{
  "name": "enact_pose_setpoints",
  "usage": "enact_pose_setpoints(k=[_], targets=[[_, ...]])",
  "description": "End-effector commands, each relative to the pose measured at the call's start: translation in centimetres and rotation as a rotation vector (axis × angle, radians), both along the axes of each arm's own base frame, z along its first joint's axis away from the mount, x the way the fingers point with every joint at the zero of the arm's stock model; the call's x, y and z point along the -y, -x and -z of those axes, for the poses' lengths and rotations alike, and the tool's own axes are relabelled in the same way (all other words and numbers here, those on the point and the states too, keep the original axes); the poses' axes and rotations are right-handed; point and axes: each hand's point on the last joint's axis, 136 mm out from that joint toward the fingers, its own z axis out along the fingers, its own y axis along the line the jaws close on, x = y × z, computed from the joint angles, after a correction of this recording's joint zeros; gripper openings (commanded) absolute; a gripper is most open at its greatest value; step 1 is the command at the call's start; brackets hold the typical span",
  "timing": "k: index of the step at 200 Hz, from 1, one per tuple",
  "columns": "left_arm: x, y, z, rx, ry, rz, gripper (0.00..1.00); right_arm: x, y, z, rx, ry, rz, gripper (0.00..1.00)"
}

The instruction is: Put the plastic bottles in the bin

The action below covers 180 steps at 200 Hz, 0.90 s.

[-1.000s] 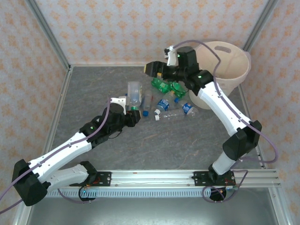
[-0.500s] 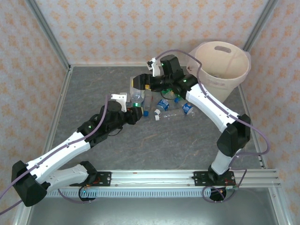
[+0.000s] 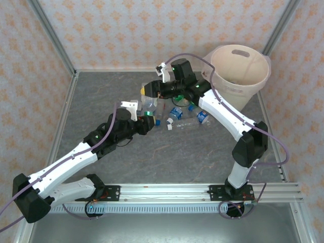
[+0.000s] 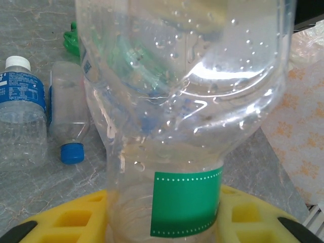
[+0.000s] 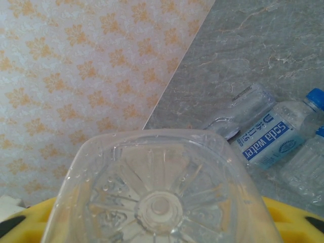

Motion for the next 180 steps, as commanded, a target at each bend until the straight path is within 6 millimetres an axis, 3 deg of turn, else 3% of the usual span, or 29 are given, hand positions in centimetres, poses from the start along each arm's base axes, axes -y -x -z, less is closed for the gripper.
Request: enact_pose_setpoints(k=[1,32,47,54,86,108,149,180], targets=[[0.5,-0.3,-2.5,0.063,0.035,0.014,0.4,-0.2,-0.5,-1.3,0.029,-0.01,0.016,0.48],[-0.1,-0.4,-2.4,0.064,0.027,-0.021,0.67,0.2,-1.1,-1.8,0.048,-0.005,0.05,0.48],[-0.9,-0.5,-2.5,0.072,0.021,-0.059,0.94,0.6,-1.6,-2.3,0.059,-0.004,0.075,0.47],[-1.3,-0.6,-2.7,0.08,0.022,-0.076,0.99,0.9,-1.9,-2.5,0.063,-0.004,0.089,0.47],[-2.6,-0.6,-3.5,0.114,0.029,-0.137,0.99,3.2,-3.5,-3.7,0.089,-0.003,0.178,0.47],[-3.2,-0.6,-3.6,0.122,0.031,-0.164,0.99,5.8,-5.0,-4.9,0.103,-0.011,0.264,0.47],[-4.0,-0.6,-3.3,0.116,0.017,-0.202,0.99,13.0,-8.6,-7.7,0.126,-0.022,0.484,0.47],[-4.2,-0.7,-2.9,0.101,0.003,-0.211,0.99,19.8,-11.0,-10.1,0.168,-0.003,0.693,0.48]])
